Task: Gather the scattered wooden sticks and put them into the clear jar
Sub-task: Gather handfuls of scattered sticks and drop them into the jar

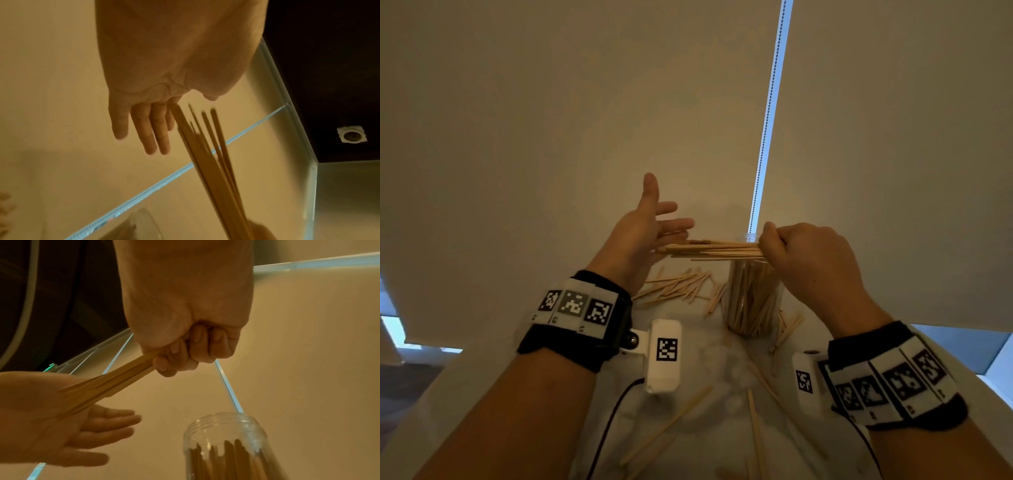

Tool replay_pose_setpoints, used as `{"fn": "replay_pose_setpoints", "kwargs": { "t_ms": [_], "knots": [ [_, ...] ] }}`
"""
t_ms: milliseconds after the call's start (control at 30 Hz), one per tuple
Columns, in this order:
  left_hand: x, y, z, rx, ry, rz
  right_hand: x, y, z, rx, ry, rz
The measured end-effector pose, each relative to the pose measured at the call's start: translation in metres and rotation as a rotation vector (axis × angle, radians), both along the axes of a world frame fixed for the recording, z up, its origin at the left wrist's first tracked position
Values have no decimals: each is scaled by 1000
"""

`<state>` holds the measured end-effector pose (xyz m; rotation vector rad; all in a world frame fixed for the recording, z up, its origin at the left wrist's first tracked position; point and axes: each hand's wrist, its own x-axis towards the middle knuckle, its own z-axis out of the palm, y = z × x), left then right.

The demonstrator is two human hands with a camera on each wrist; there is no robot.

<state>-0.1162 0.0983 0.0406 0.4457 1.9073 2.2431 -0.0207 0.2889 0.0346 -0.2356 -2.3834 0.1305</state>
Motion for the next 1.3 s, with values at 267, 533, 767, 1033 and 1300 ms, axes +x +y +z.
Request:
{"fn": "replay_pose_setpoints", "kwargs": {
  "t_ms": [267, 533, 767, 1033, 1300],
  "knots": [
    [31, 19, 6, 85, -53, -212, -6, -22, -12, -74, 31, -64],
    [29, 12, 1, -269, -41, -297, -6, -29, -17, -52, 23, -64],
    [20, 16, -10, -278, 151, -258, -2, -25, -13, -62, 49, -177],
    [17, 11, -12, -328, 418, -347, -7, -17, -12, -176, 54, -83],
    [6, 10, -15, -172, 221, -168, -5, -30, -12, 120, 140, 42]
  ]
}}
